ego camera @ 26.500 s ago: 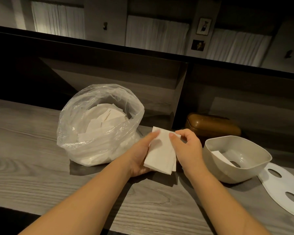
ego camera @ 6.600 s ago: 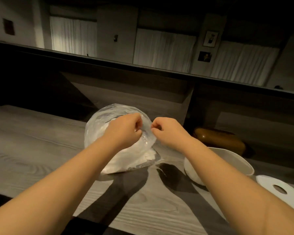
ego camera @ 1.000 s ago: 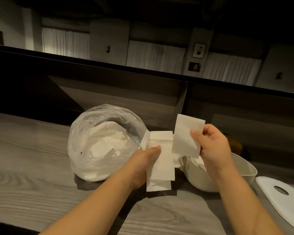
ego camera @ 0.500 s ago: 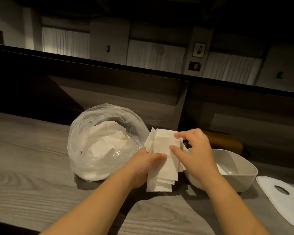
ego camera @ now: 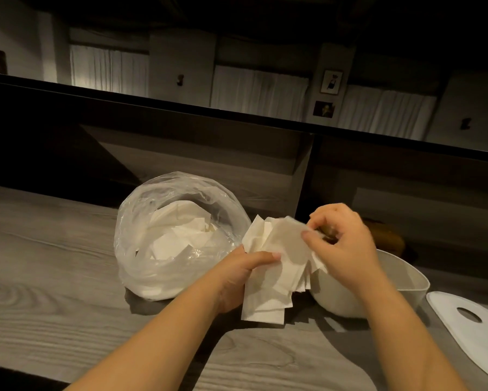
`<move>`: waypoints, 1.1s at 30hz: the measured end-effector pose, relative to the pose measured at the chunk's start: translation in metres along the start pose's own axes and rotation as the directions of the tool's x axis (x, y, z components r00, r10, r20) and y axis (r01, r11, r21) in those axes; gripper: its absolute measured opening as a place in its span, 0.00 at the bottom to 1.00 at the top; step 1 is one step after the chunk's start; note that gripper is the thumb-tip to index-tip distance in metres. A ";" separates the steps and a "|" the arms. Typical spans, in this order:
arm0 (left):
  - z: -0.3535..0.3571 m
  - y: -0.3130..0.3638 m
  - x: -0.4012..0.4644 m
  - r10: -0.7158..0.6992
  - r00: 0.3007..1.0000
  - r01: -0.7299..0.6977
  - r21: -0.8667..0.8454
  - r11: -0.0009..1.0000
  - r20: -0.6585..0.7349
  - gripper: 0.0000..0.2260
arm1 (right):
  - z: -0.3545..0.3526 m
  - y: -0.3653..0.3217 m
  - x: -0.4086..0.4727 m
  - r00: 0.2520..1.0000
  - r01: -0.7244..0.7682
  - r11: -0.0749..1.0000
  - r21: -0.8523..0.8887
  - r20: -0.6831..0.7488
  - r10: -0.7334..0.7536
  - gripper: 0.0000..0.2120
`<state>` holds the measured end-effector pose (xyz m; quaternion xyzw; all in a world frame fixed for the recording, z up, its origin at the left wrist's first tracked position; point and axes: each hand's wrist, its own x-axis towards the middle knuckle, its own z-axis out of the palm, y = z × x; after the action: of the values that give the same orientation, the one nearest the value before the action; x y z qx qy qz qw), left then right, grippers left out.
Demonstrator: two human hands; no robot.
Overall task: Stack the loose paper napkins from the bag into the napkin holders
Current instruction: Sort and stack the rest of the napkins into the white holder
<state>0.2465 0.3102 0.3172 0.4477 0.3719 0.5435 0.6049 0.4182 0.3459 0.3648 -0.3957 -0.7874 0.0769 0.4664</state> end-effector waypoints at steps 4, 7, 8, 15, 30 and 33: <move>-0.001 0.001 -0.003 -0.062 0.997 0.063 -0.030 0.998 0.036 0.15 | -0.030 -0.008 0.001 0.971 -0.143 0.803 0.579 -0.074 0.226 0.04; -0.003 -0.001 0.001 -0.126 0.991 0.122 -0.100 0.987 -0.039 0.18 | -0.045 -0.014 -0.001 0.968 -0.183 0.523 0.832 0.059 0.245 0.08; -0.003 0.000 0.003 -0.147 0.987 0.137 -0.134 0.982 -0.067 0.18 | -0.046 -0.017 -0.001 0.967 -0.219 0.479 0.850 0.121 0.226 0.10; -0.004 0.001 0.002 -0.120 0.992 0.117 -0.067 0.991 -0.033 0.14 | 0.010 -0.013 -0.006 0.949 -0.271 0.957 0.100 0.195 0.248 0.06; -0.011 -0.008 -0.001 -0.210 0.964 0.121 0.433 0.893 0.162 0.12 | 0.012 -0.009 0.003 0.988 -0.066 0.993 0.097 0.148 0.052 0.07; -0.010 -0.006 0.001 -0.193 0.976 0.141 0.390 0.910 0.097 0.12 | -0.006 -0.016 0.007 0.964 -0.013 0.948 0.317 -0.249 0.096 0.07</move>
<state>0.2392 0.3126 0.3088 0.5584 0.4659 0.3759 0.5743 0.4124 0.3386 0.3800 -0.3451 -0.6854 0.1608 0.6207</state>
